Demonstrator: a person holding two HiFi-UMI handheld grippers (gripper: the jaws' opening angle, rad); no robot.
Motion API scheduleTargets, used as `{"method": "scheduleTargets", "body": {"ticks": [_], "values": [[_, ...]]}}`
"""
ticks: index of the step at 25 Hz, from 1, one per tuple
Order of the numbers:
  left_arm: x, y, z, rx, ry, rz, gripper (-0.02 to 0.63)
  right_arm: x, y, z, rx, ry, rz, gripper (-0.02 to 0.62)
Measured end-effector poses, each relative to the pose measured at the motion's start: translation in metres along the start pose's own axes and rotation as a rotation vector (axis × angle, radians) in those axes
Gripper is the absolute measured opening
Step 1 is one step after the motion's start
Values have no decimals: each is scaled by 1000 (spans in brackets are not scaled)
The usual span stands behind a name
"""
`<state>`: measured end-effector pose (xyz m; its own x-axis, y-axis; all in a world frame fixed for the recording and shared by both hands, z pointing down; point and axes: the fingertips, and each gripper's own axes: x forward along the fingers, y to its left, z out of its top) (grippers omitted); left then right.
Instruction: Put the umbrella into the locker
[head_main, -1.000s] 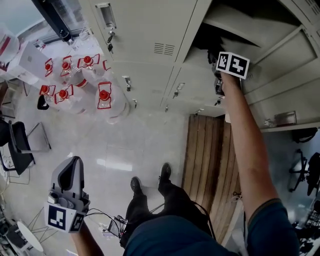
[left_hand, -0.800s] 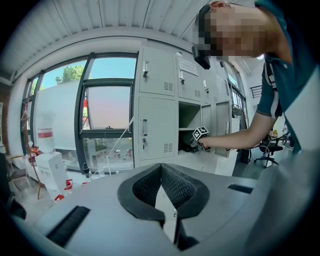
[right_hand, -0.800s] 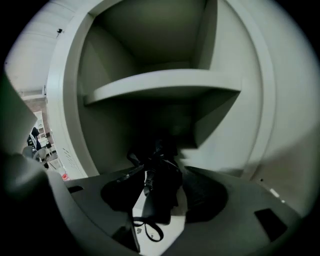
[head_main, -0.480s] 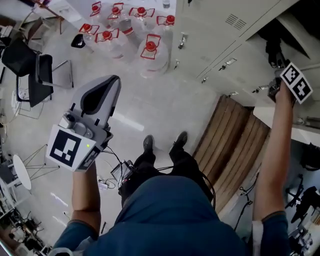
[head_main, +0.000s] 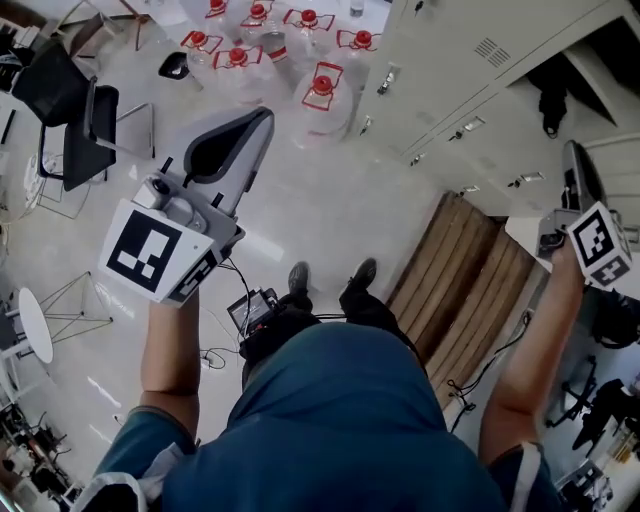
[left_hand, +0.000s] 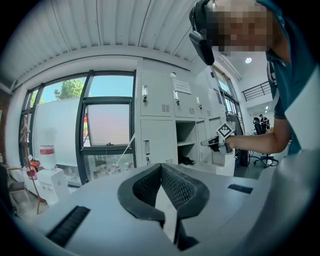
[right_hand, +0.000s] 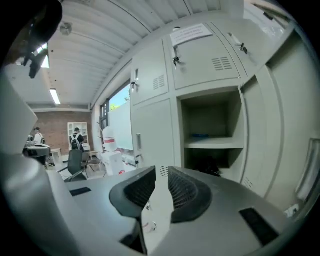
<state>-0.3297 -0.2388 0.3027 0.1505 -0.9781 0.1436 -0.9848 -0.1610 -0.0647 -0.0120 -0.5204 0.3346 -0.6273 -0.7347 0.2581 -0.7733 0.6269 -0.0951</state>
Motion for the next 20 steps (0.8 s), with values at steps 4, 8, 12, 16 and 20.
{"method": "scheduleTargets", "body": {"ticks": [4,8,12,16,20], "values": [[-21,3,18,14,-31,-10,18,-49,65,21,-48,-43,100,82],[-47,5,36,28,-60,-22,18,-101,130,43,-72,-86,195,50],[-68,3,54,32,-99,-45,18,-150,176,47,-6,-111,292,37],[-83,-1,58,29,-104,-55,18,-186,202,51,-11,-124,292,37],[-89,-14,66,18,-139,-128,18,-214,208,55,-11,-150,244,37]]}}
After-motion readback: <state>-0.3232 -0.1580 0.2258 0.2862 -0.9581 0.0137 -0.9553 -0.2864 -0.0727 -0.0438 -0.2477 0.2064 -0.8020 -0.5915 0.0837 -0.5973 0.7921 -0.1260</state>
